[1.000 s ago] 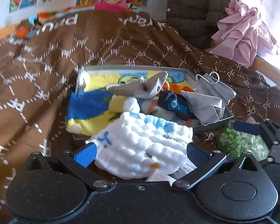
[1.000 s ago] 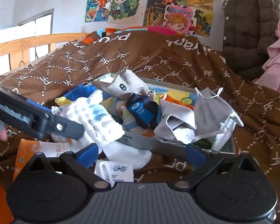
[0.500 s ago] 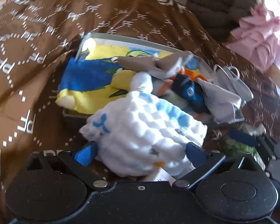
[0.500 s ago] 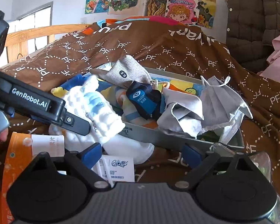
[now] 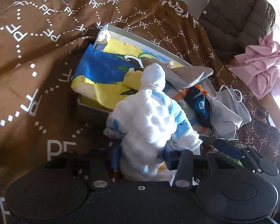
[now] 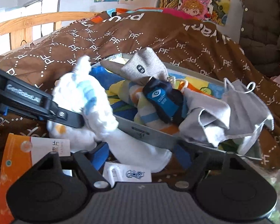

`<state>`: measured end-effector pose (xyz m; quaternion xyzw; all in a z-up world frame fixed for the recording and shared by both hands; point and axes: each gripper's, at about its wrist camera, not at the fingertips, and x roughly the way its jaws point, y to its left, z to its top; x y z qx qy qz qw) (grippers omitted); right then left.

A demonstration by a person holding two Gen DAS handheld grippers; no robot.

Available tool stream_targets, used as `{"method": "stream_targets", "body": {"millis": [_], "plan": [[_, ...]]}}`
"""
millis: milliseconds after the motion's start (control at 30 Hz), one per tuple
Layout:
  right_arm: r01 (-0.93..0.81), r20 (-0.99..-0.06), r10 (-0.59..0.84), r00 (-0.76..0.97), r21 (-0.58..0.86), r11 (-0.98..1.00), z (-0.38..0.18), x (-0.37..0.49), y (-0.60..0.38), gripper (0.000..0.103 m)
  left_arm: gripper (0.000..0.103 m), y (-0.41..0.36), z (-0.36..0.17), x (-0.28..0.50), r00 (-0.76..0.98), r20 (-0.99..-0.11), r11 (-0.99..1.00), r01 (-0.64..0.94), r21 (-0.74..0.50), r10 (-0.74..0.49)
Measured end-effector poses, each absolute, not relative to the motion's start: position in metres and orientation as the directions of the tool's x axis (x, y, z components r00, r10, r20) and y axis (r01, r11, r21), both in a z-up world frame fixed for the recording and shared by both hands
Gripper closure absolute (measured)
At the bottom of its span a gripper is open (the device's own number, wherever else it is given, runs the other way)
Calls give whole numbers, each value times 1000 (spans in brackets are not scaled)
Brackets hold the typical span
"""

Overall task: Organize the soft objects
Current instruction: 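Lift the white towel with left tool while right tool lifts the white cloth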

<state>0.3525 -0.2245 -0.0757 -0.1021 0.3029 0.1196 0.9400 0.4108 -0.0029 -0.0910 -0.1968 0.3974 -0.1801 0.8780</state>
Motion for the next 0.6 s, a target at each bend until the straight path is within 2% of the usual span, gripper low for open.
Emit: {"method": "stream_targets", "body": {"millis": [100,167,367,533,600], "plan": [[-264,-610,174,773,-60,963,-78,355,-229,29,74,10,-94,406,640,-602,842,137,-522,-477],[-262,-616,184,766,-39,964,-79,356,-229,31,76,16,-96,398,677,-572,837,124,-532,-463],[-269,-635,217,742,14,963,-81,363,-229,32,77,22,-115,372,770,-450,820,161,-549,-452],[-258,-649,218,729,34,966,-82,370,-228,36,77,25,-117,369,791,-417,813,163,-560,-447],[-249,-651,224,725,55,967,-83,372,-229,42,77,23,-117,366,797,-414,820,169,-547,-440]]}}
